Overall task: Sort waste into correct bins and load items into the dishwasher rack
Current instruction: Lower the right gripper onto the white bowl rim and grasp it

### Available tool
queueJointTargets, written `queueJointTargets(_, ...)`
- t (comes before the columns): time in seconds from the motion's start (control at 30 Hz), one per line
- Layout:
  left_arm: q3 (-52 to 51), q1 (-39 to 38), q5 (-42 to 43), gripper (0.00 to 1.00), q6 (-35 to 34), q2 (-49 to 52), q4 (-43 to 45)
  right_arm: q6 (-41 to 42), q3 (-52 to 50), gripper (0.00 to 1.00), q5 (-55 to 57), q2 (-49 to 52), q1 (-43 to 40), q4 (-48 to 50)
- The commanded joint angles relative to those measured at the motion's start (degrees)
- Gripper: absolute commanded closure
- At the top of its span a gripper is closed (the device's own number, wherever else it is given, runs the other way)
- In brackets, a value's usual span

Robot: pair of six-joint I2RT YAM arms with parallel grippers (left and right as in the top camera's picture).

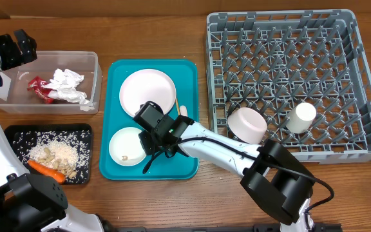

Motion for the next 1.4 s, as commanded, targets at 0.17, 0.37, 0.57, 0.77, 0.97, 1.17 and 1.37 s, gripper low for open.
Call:
queueJointTargets(0.17,0.59,0.15,0.96,0.00,-0.76,-0.44,0.26,-0.13,0.02,0.72,0.11,0.39,0.26,-0.02)
queueJointTargets(0.37,0.59,0.15,0.96,0.00,-0.76,-0.44,0.26,-0.13,0.02,0.72,0.13,0.39,0.26,-0.07)
queueJointTargets(0.57,0.59,0.15,0.96,0.00,-0.76,-0.44,0.26,-0.15,0.02,0.74,0.13,0.39,0.26,-0.07)
queueJointTargets(0.77,0.59,0.15,0.96,0.00,-0.76,-0.44,0.26,-0.15,0.02,0.79,0.11,0.39,0.26,-0.09)
queueJointTargets(0.97,0.59,0.15,0.96,0.00,-0.76,-0.44,0.26,-0.11,0.02,0.75,0.11,0.39,0.26,-0.07)
queueJointTargets(1.17,0.59,0.15,0.96,0.00,-0.76,-0.44,0.26,0.09,0.02,0.75,0.11,0.39,0.33,-0.07)
queueJointTargets(1.37,0.59,0.15,0.96,0.00,-0.76,-0.44,0.26,0.09,0.02,0.75,0.09,1.22,0.37,0.02)
